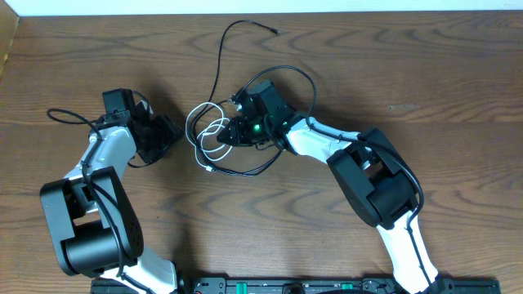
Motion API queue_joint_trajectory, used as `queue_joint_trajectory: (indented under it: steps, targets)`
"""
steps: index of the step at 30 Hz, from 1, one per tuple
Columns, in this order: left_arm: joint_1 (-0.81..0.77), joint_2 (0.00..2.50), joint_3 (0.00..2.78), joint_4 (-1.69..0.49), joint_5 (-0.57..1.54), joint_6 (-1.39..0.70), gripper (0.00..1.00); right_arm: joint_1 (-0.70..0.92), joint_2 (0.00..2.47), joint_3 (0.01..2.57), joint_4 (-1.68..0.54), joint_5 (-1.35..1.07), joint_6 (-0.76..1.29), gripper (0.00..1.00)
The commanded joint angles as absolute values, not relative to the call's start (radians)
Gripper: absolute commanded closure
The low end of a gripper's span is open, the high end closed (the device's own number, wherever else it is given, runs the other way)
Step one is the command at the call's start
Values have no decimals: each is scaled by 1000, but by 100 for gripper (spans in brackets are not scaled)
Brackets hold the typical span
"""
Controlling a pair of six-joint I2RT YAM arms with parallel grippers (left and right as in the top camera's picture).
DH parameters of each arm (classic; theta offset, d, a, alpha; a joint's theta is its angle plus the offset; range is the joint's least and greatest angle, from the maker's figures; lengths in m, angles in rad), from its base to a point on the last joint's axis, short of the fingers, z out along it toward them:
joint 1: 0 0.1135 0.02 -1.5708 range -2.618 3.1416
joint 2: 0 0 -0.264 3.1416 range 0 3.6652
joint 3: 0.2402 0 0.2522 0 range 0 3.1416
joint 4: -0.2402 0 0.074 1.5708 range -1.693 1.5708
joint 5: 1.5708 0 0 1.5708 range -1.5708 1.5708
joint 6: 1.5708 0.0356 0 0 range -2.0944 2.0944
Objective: Untangle cables
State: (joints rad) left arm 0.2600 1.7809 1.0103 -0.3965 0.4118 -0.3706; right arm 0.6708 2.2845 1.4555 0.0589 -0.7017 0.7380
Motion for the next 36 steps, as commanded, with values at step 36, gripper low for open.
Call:
queue_joint_trajectory:
  steps: [36]
  targets:
    - [263, 1764, 1025, -402, 400, -380, 44, 695, 1955, 1450, -267, -517, 381, 99]
